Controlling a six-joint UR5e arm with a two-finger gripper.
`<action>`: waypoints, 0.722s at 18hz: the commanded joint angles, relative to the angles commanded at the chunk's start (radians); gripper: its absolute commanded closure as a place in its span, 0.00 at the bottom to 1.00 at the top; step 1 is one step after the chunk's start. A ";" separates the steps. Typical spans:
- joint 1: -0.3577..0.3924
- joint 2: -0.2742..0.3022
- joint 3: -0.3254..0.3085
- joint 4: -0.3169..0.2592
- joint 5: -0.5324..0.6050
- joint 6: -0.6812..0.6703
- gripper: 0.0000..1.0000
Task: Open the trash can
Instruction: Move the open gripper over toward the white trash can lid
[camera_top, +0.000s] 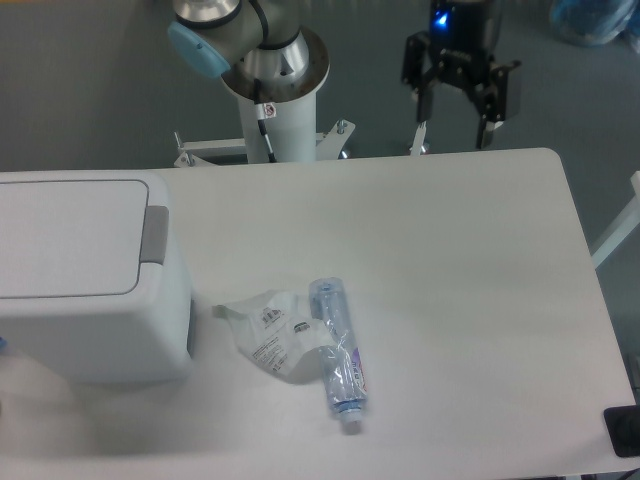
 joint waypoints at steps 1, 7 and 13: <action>-0.024 -0.005 0.002 0.017 0.000 -0.049 0.00; -0.126 -0.028 0.006 0.071 -0.003 -0.385 0.00; -0.233 -0.067 0.011 0.201 -0.077 -0.770 0.00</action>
